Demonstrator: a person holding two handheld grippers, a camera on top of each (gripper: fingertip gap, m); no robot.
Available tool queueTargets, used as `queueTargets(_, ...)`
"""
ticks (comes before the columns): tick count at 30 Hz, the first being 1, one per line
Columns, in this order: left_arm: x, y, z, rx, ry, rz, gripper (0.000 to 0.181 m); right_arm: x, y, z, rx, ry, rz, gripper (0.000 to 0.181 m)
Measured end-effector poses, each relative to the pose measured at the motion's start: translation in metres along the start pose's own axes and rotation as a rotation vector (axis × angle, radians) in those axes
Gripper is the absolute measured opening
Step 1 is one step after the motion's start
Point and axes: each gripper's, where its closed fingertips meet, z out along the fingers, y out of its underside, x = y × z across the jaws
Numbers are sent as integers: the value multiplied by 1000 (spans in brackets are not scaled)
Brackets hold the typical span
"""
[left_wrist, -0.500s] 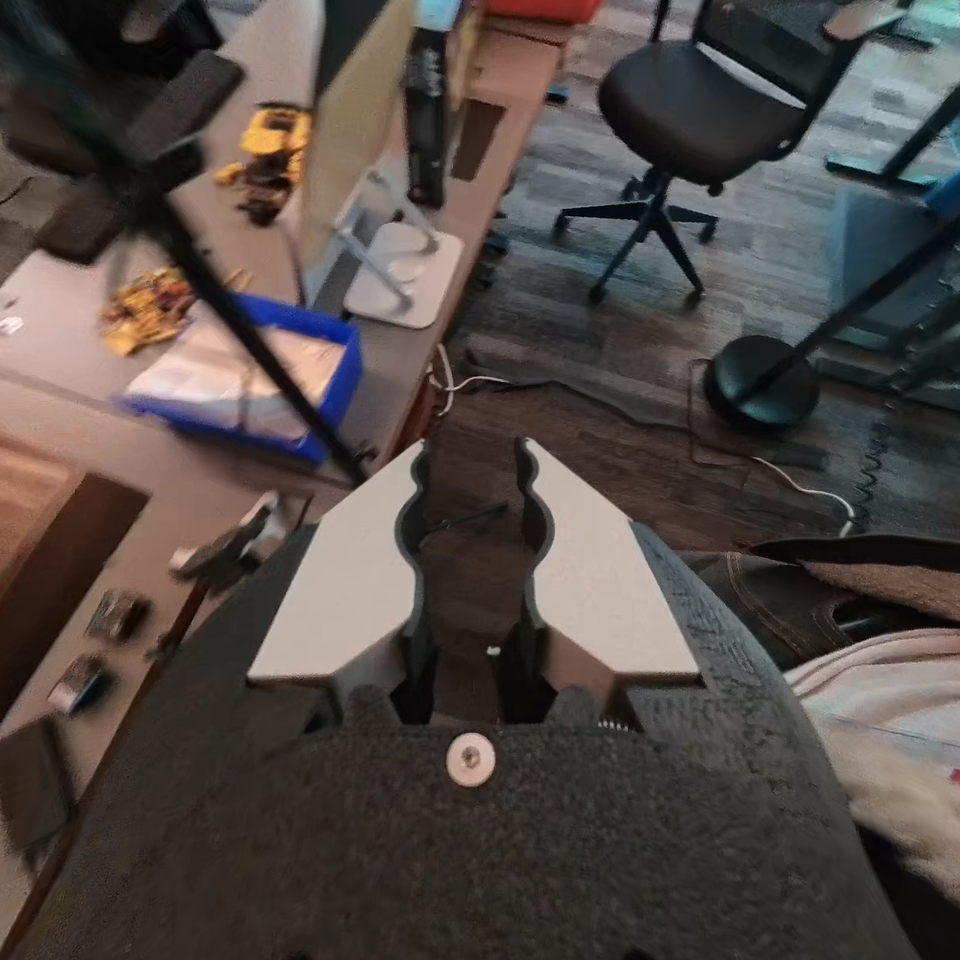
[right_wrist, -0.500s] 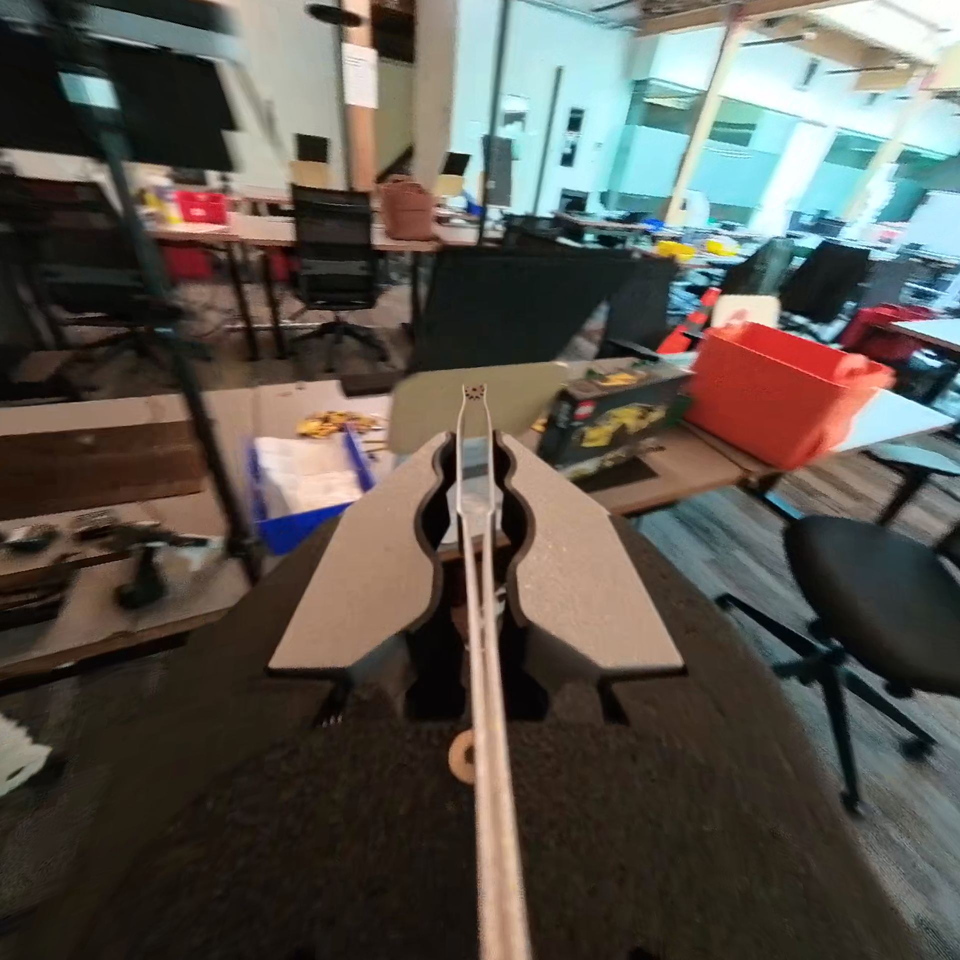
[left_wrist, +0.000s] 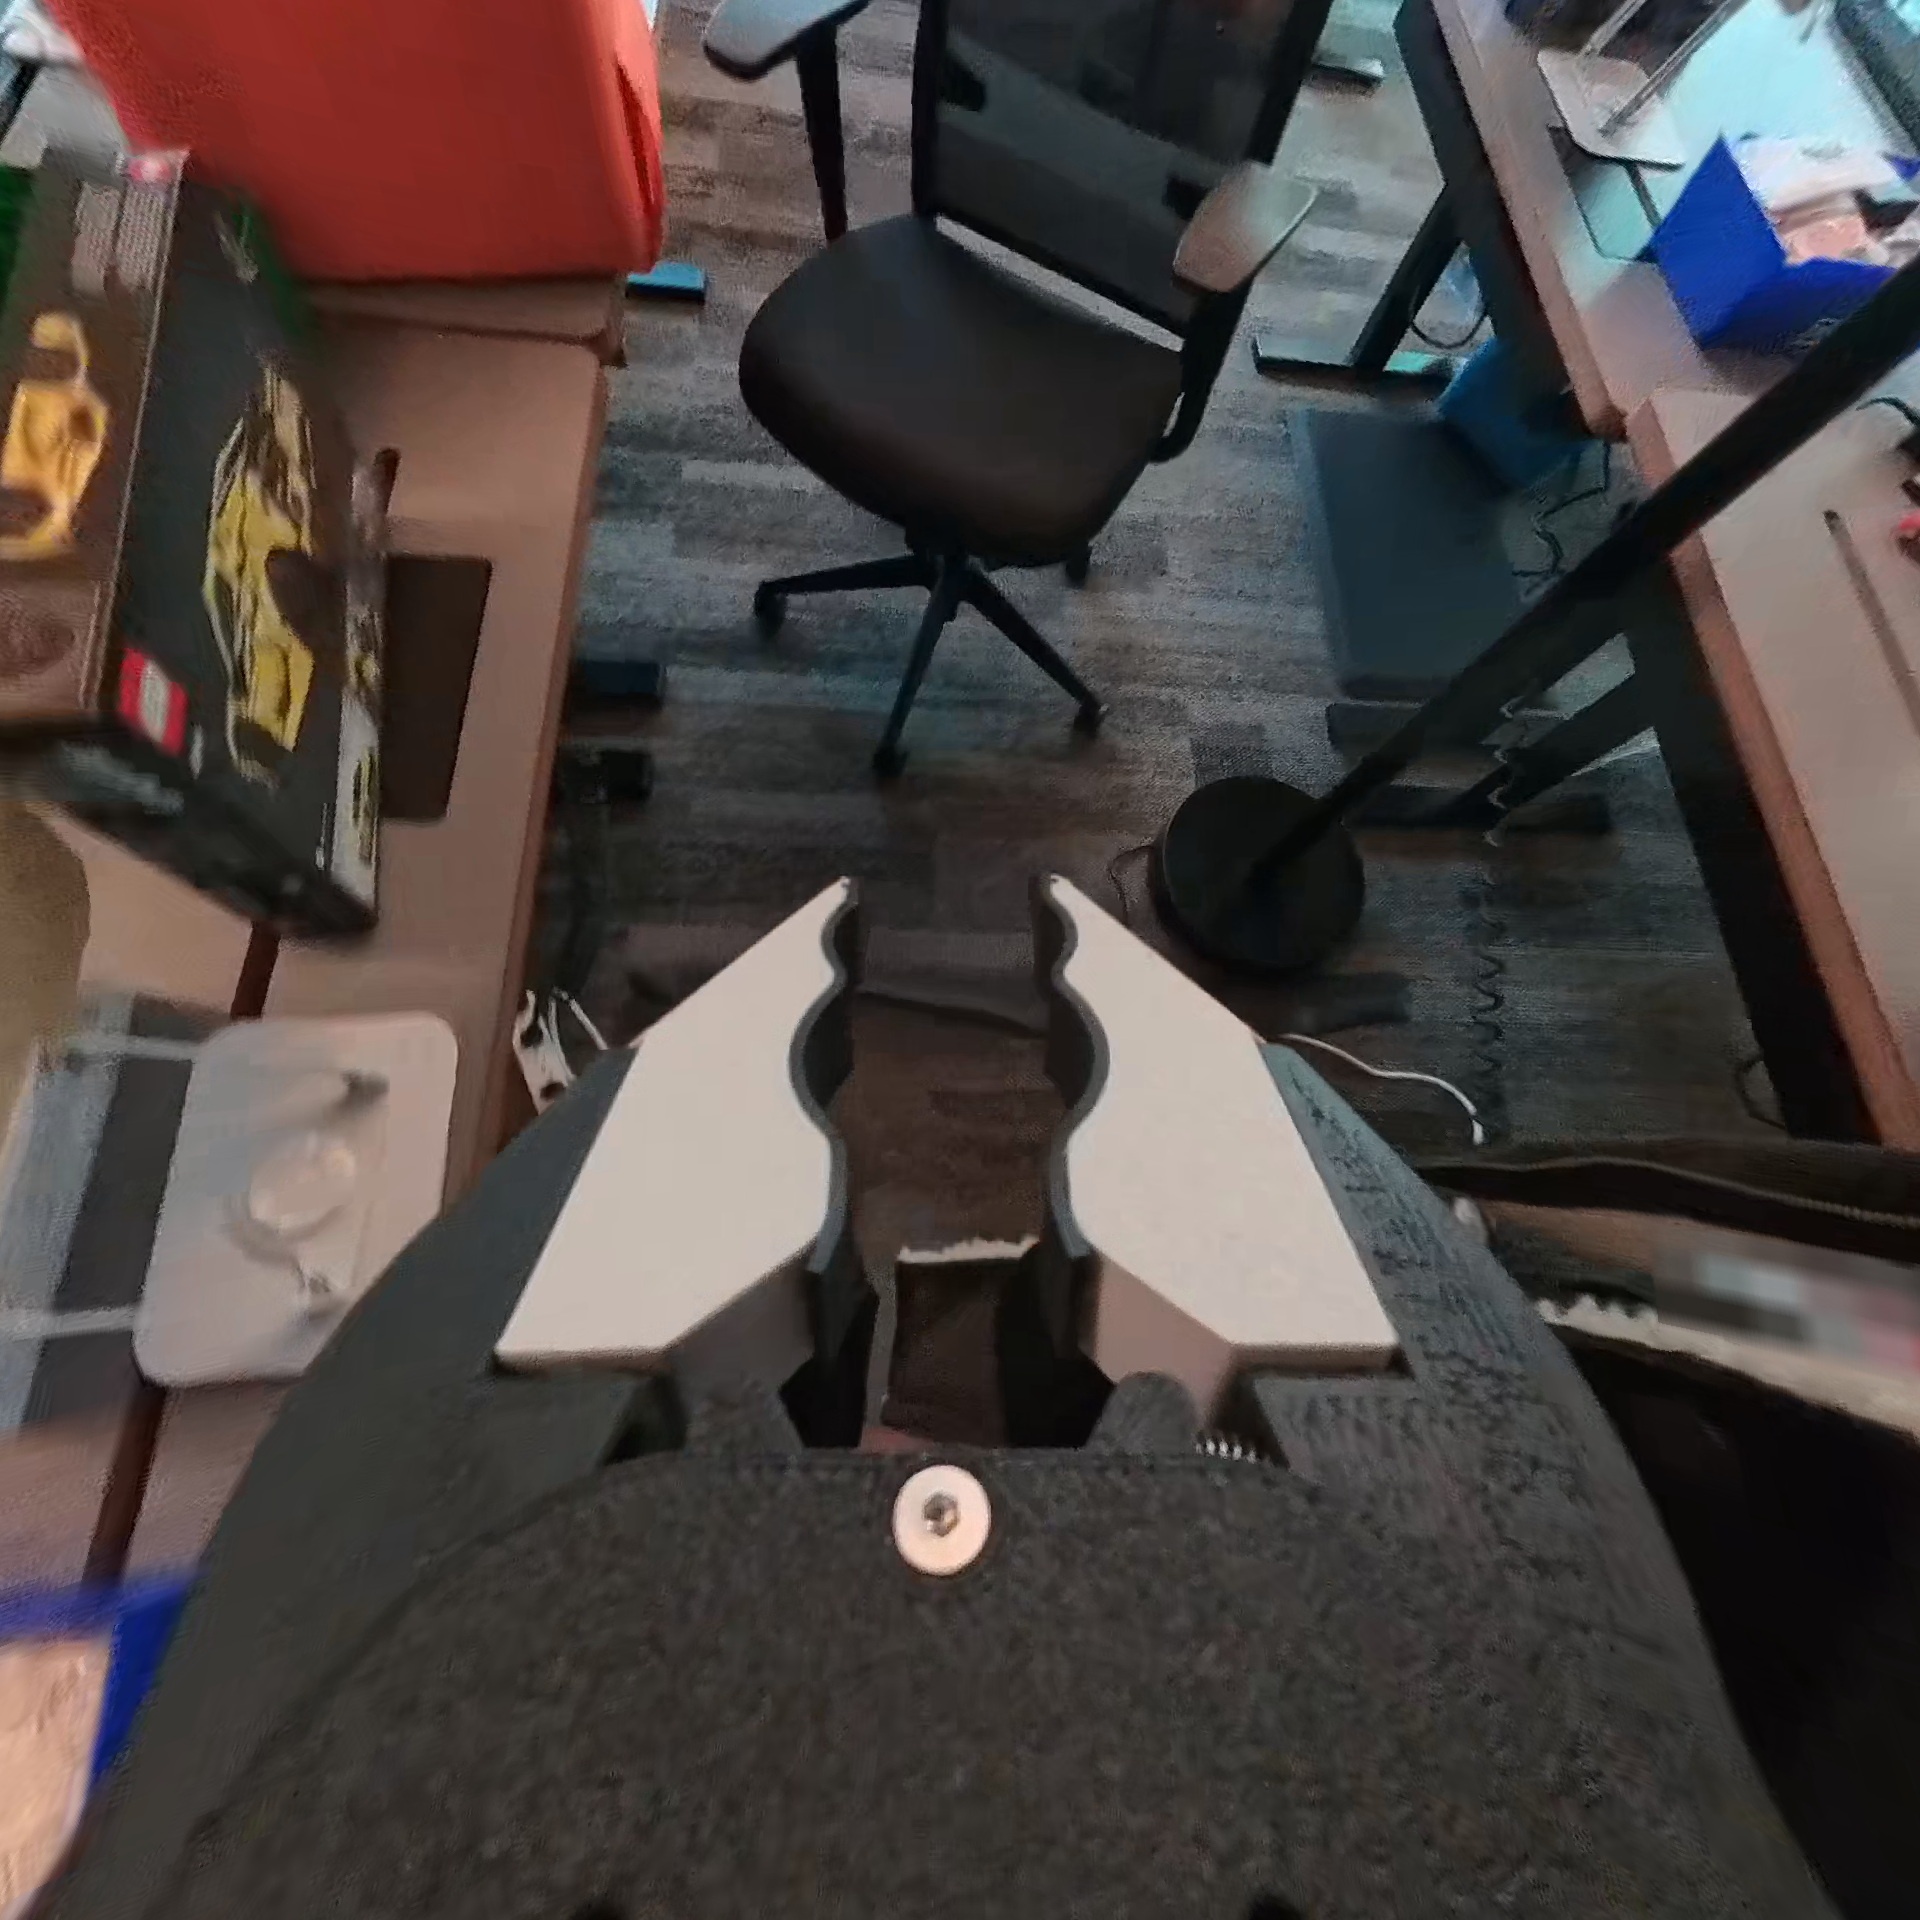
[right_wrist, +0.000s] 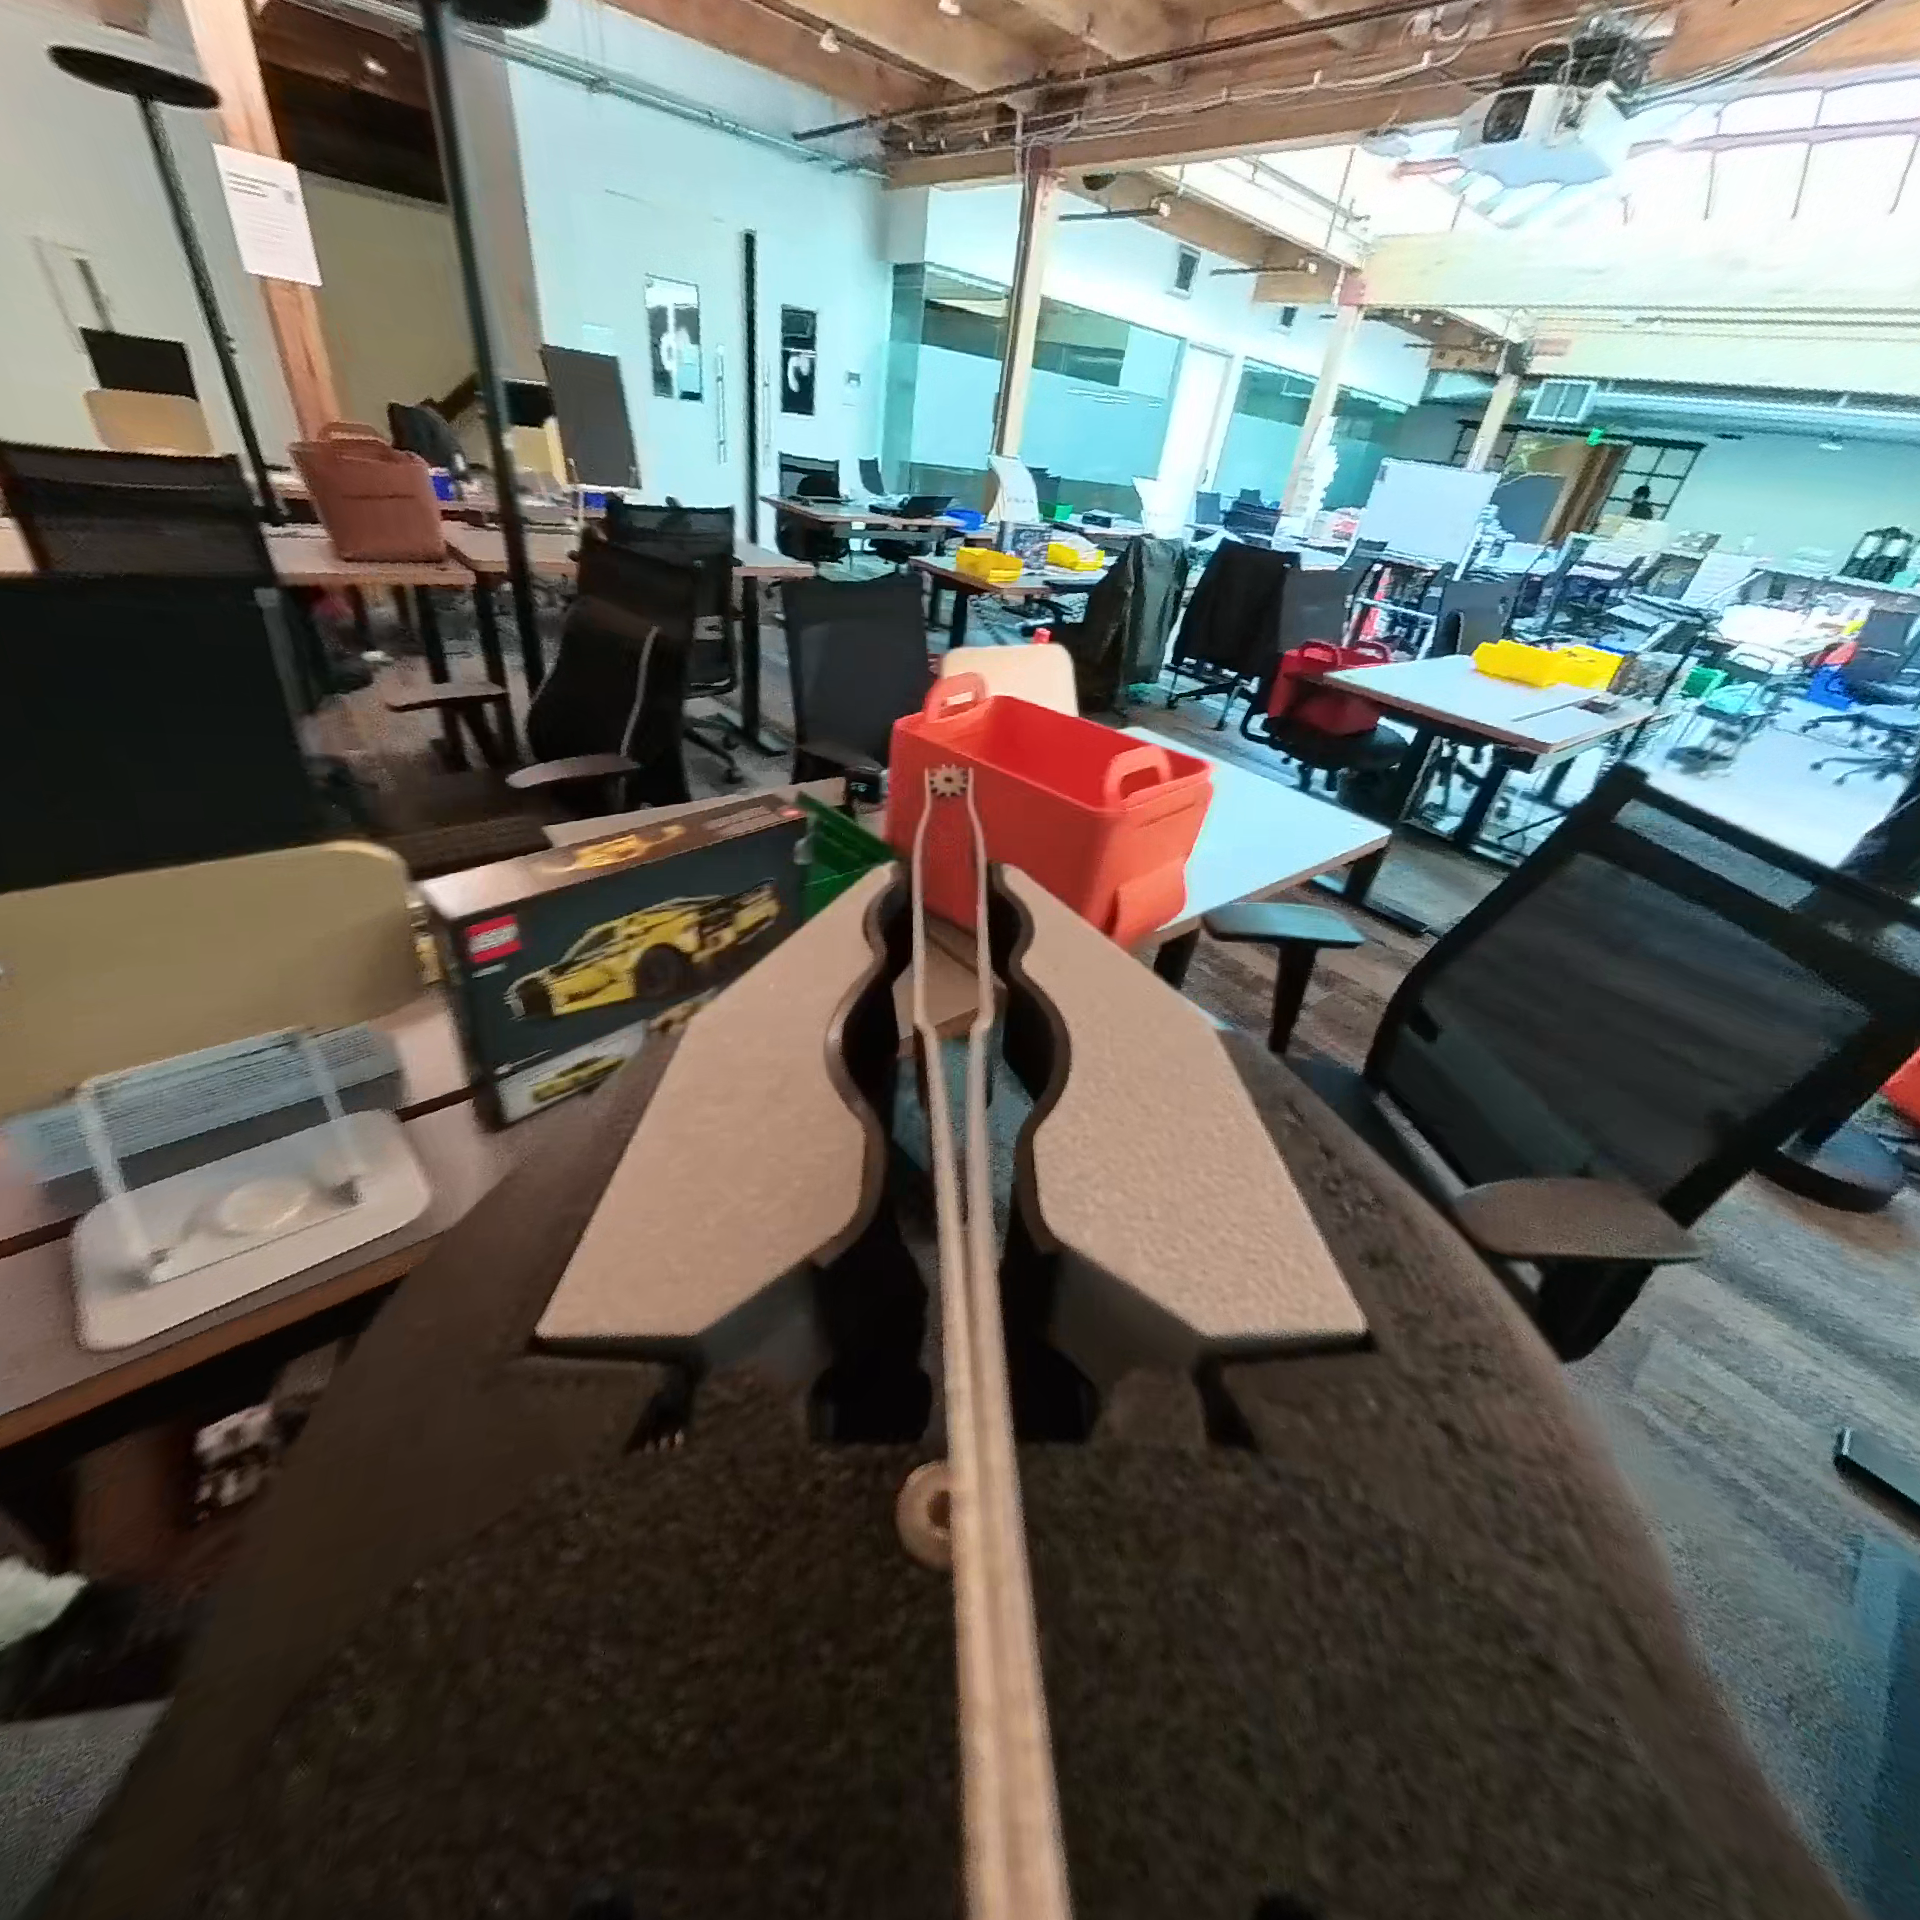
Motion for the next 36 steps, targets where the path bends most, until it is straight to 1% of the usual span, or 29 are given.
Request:
queueTargets(4,-17,-71,94,31,18,30,32,79,12,78,-7,36,31,13)
queueTargets(7,-42,-129,169,85,15,42,32,133,19,151,19,52,28,13)
queueTargets(9,-65,-172,219,124,-8,57,32,169,24,208,36,57,5,13)
queueTargets(11,-92,-220,267,163,-36,57,32,206,26,271,44,49,-7,13)
queueTargets(14,-142,-296,333,208,-81,28,31,264,22,369,44,37,-31,13)
queueTargets(15,-159,-319,350,203,-93,10,31,281,18,401,46,26,-21,13)
queueTargets(17,-191,-362,373,247,-119,-20,31,314,8,462,69,9,-21,13)
queueTargets(18,-207,-377,385,244,-139,-25,30,329,6,492,63,6,-36,13)
queueTargets(20,-237,-396,404,204,-189,-33,30,354,1,549,60,-8,-24,13)
queueTargets(22,-263,-414,413,219,-244,-63,30,374,-6,600,66,-25,-11,13)
queueTargets(24,-286,-421,418,217,-301,-107,30,387,-8,650,64,-49,-16,13)
queueTargets(26,-309,-420,419,222,-382,-158,30,397,-8,699,68,-91,2,13)
queueTargets(30,-345,-404,428,238,-513,-296,30,416,1,799,75,-168,60,13)
queueTargets(33,-368,-395,447,260,-599,-393,30,430,15,877,66,-217,83,12)
queueTargets(36,-392,-392,474,281,-674,-464,30,444,37,952,47,-254,80,12)
